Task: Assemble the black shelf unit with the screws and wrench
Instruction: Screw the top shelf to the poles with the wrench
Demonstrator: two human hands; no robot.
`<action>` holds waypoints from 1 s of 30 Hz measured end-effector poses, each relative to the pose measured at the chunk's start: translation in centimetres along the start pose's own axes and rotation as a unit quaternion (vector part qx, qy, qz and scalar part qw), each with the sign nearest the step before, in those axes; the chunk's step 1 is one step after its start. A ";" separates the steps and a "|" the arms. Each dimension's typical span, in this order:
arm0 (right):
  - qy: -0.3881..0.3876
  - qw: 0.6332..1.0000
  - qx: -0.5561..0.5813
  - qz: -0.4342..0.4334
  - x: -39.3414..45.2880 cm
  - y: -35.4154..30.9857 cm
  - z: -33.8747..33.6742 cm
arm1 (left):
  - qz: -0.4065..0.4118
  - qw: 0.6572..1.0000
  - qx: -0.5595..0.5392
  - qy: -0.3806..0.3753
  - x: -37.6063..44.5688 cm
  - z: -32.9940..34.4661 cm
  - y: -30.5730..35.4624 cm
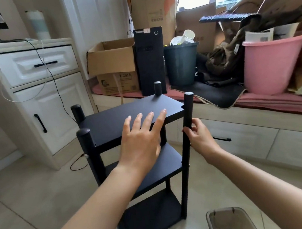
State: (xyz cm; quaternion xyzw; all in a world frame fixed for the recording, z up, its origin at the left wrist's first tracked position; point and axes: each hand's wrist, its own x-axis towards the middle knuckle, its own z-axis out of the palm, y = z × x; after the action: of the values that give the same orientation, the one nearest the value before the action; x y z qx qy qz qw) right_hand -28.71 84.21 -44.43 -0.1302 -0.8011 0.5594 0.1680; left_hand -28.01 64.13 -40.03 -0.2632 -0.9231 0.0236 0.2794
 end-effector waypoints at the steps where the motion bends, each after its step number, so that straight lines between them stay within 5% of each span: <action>1: -0.006 1.000 0.002 -0.005 -0.9 0.1 -0.3 | -0.003 1.000 -0.012 0.017 0.0 0.0 0.1; 7: -0.067 0.993 0.034 -0.092 -6.3 0.3 -0.1 | -0.013 0.987 -0.073 0.144 0.1 0.3 -0.5; 14: -0.148 0.981 0.068 -0.100 -9.3 -0.6 0.7 | 0.008 0.983 -0.083 0.166 -0.2 0.1 -0.4; 30: -0.115 0.984 -0.043 -0.127 -11.2 -1.4 2.8 | 0.054 0.978 -0.130 0.153 -0.5 -0.4 1.1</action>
State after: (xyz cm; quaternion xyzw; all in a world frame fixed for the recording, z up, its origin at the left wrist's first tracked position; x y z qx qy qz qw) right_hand -19.76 76.91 -45.37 0.0305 -0.8487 0.5094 0.1391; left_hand -26.88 64.76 -40.15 -0.3472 -0.8491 -0.1222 0.3788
